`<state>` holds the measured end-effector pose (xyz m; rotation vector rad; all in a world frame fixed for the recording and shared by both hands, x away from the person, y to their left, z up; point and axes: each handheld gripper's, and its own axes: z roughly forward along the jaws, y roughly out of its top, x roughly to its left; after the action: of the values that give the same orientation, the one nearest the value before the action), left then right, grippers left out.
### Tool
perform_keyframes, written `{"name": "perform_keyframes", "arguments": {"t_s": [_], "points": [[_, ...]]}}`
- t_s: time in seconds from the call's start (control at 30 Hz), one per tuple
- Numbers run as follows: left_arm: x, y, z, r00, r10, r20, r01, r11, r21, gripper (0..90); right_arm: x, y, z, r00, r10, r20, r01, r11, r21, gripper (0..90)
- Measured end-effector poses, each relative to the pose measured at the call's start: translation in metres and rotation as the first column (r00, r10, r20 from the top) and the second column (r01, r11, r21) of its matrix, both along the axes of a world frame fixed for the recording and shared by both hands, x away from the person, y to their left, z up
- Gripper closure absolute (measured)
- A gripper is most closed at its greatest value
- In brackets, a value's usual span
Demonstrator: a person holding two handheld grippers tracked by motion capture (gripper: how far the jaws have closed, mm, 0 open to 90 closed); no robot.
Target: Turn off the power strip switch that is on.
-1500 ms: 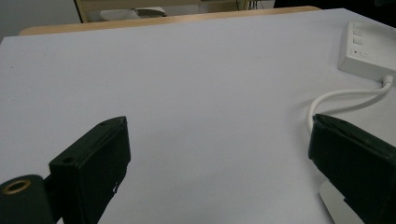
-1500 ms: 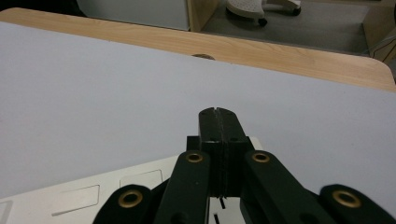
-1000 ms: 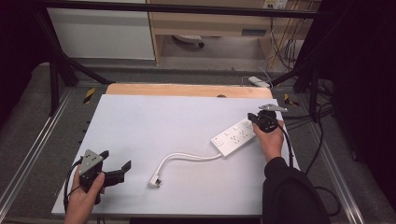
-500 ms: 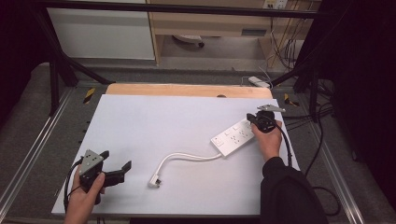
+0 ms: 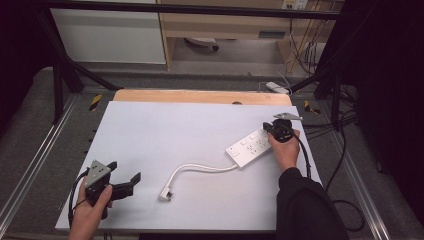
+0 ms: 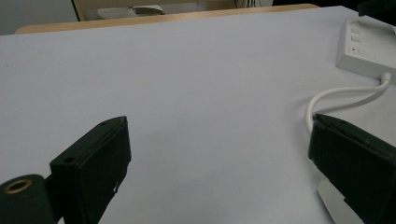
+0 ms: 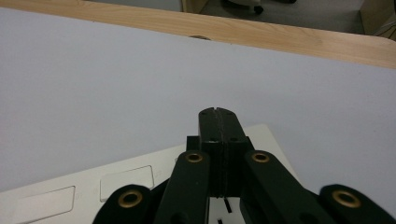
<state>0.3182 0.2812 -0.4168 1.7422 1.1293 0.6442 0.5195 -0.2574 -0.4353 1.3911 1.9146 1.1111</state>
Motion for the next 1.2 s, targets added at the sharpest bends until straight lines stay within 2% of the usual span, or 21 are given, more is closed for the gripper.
{"name": "perform_keyframes", "arguments": {"t_s": [1.2], "points": [[0.0002,-0.0005,-0.0005,1.0,-0.004,-0.004,0.004,1.0,-0.001,5.9,0.0038,-0.0019,-0.0066,0.9997,-0.015,-0.021,0.015,0.9998,-0.012,90.0]]}}
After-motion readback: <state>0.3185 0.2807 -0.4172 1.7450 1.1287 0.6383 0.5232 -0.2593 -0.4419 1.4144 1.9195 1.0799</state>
